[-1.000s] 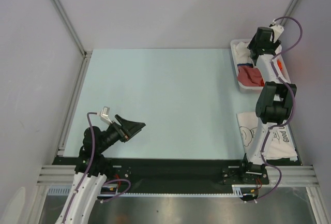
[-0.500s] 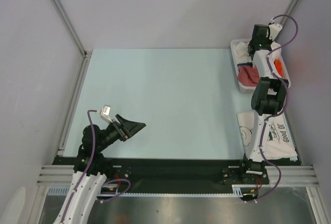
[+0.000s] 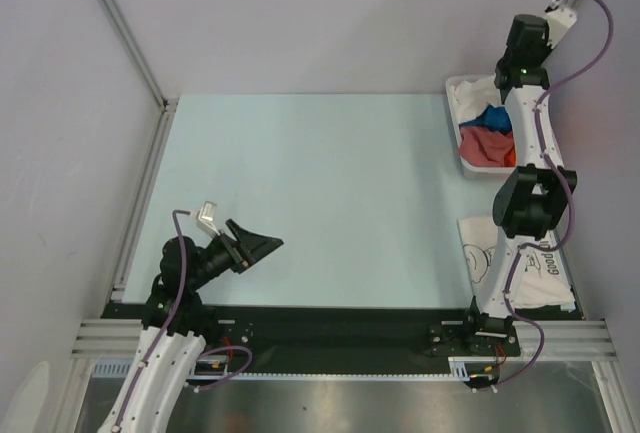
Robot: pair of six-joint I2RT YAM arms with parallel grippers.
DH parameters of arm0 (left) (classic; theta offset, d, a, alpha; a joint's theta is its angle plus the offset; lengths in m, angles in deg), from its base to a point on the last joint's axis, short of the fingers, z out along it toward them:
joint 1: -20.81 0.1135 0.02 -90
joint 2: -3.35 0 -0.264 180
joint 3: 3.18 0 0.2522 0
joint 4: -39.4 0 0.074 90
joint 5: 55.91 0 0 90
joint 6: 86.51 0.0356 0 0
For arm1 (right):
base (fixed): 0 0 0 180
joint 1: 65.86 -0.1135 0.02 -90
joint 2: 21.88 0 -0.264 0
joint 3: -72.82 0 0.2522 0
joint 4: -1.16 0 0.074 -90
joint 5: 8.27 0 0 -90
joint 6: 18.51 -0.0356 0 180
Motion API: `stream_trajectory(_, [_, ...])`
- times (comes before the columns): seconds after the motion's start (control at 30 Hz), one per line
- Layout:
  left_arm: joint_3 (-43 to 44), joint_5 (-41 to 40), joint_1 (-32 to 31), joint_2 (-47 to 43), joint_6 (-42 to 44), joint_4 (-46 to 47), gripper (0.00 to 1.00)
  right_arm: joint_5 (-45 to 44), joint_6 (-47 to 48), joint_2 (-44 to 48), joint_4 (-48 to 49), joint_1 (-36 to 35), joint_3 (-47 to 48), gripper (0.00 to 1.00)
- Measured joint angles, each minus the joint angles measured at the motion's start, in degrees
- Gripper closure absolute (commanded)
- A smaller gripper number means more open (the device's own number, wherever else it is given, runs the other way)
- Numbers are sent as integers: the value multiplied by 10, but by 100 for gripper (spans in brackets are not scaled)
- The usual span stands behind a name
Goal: Fold and stack the t-shirts
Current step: Grab the tshirt from the pile
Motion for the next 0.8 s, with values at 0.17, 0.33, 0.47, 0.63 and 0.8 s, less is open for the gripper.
stream_trajectory(0.17, [2, 9, 0, 6, 0, -2, 16, 9, 17, 92, 31, -15, 4, 100])
stream_trajectory(0.33, [13, 11, 0, 11, -1, -6, 16, 20, 50, 152, 60, -44, 21, 100])
stream_trajectory(0.47, [26, 17, 0, 15, -1, -6, 17, 40, 57, 147, 47, -55, 88, 100])
stream_trajectory(0.63, [40, 22, 0, 29, 10, -7, 16, 52, 43, 177, 57, -39, -3, 99])
stream_trajectory(0.8, [50, 24, 0, 39, 40, -16, 14, 72, 13, 182, 40, -15, -173, 86])
